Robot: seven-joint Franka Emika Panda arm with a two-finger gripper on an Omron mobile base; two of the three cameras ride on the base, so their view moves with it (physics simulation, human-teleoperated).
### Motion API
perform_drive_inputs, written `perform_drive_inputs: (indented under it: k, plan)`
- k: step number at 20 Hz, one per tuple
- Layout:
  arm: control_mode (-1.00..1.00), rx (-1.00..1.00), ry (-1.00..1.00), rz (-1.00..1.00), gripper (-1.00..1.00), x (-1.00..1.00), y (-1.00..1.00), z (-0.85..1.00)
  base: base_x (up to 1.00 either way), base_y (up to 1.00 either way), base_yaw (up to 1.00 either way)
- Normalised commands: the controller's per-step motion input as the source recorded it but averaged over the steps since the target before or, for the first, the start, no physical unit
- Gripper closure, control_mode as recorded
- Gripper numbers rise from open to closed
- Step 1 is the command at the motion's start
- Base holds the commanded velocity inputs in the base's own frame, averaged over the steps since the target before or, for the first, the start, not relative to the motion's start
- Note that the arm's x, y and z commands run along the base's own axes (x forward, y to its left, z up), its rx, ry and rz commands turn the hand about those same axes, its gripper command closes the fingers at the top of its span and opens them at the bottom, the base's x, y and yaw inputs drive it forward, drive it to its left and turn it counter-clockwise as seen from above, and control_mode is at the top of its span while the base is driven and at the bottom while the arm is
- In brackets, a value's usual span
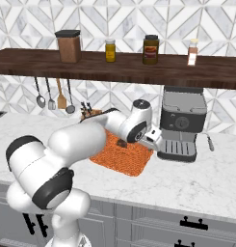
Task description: Open the cabinet, pick up the bread from the cabinet and place it in the basket. Then move the basket to the dining counter.
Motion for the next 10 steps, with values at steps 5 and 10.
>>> perform_drive_inputs:
  k: [5,10]
  plan:
    - [-1.00,0.00,0.00,0.02,-1.00,0.21,-0.04,-0.21,0.00,0.00,0.00]
    - [-1.00,0.00,0.00,0.01,-1.00,0.21,-0.03,-0.24,0.00,0.00,0.00]
